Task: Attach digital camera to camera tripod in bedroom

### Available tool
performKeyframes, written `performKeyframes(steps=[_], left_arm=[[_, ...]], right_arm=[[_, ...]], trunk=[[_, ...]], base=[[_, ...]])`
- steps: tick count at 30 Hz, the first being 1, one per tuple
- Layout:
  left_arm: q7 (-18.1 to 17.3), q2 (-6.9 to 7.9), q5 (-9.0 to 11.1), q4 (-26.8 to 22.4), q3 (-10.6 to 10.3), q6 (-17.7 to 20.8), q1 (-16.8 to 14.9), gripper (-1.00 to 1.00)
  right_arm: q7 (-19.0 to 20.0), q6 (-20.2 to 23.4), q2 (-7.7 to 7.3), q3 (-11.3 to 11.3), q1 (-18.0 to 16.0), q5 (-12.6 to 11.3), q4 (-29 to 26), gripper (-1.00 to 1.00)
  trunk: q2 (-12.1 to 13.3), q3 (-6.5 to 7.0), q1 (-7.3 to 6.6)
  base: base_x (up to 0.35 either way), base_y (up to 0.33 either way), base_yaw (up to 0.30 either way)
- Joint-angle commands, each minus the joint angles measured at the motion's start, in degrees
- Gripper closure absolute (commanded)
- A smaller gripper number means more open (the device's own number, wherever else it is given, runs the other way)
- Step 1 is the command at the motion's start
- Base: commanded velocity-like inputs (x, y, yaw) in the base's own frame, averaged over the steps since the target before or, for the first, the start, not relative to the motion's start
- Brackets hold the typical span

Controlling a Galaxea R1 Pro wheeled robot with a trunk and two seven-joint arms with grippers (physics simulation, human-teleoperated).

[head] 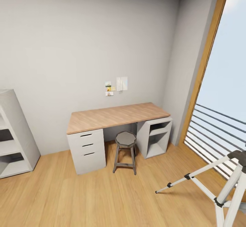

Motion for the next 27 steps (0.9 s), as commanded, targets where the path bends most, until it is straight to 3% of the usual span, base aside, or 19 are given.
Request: performKeyframes(steps=[1,22,27], left_arm=[[-0.1,0.0,0.4,0.0,-0.5,0.2,0.0,1.0],[-0.1,-0.6,0.3,0.0,-0.5,-0.1,0.0,1.0],[-0.1,-0.69,0.4,0.0,-0.5,-1.8,0.0,1.0]], right_arm=[[0.1,-0.4,-0.03,-0.5,-0.1,0.6,0.2,-1.0],[0.2,-0.8,-0.05,-0.5,-0.1,0.6,0.2,-1.0],[0.2,-0.6,0.02,-0.5,-0.1,0.6,0.2,-1.0]], trunk=[[0.4,0.17,-0.21],[0.4,0.2,-0.24],[0.4,0.2,-0.24]], base=[[0.0,0.0,0.0],[0.0,0.0,0.0],[0.0,0.0,0.0]])
